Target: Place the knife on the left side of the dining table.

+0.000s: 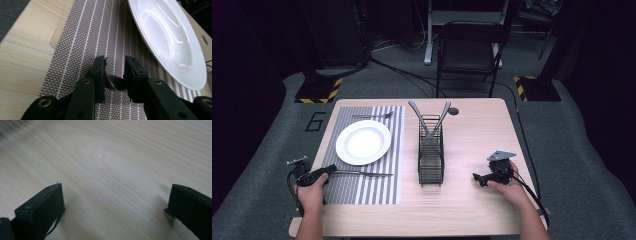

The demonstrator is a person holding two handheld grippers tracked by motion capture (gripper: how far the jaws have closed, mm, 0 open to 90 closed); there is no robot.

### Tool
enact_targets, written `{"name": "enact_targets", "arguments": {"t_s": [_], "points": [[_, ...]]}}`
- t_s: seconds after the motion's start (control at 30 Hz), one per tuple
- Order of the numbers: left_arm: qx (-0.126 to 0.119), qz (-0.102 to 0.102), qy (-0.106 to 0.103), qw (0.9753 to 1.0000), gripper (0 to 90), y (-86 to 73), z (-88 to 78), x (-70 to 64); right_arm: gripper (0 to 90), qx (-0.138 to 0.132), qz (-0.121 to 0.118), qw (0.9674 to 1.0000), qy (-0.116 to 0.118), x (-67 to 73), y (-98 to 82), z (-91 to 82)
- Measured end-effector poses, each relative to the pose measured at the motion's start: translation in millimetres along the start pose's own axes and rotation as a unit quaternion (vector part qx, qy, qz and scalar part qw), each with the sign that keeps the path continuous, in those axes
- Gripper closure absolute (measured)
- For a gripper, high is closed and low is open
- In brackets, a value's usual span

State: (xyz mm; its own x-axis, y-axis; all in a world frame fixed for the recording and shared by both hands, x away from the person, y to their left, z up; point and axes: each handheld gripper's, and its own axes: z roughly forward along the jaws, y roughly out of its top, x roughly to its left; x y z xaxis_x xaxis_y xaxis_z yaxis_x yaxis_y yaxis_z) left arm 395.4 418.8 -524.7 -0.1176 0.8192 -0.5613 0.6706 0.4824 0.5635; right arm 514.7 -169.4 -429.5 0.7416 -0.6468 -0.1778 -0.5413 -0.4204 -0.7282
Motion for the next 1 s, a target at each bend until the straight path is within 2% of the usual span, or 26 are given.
{"name": "enact_targets", "arguments": {"t_s": [0.17, 0.67, 0.83, 1.0], "points": [[0.001, 0.006, 0.011, 0.9999, 70.4, -1.4, -3.0, -0.8, 0.0, 0.0, 0.0, 1.0, 0.0, 0.0, 0.0, 0.0], [-0.01, 0.017, 0.025, 0.9995, 67.8, -2.6, -8.6, 0.1, 0.0, 0.0, 0.0, 1.0, 0.0, 0.0, 0.0, 0.0], [-0.019, 0.034, 0.028, 0.9988, 64.7, -1.5, -14.3, -7.5, 0.0, 0.0, 0.0, 1.0, 0.0, 0.0, 0.0, 0.0], [-0.024, 0.073, 0.022, 0.9968, 60.4, -1.8, -21.2, -21.5, 0.0, 0.0, 0.0, 1.0, 0.0, 0.0, 0.0, 0.0]]}}
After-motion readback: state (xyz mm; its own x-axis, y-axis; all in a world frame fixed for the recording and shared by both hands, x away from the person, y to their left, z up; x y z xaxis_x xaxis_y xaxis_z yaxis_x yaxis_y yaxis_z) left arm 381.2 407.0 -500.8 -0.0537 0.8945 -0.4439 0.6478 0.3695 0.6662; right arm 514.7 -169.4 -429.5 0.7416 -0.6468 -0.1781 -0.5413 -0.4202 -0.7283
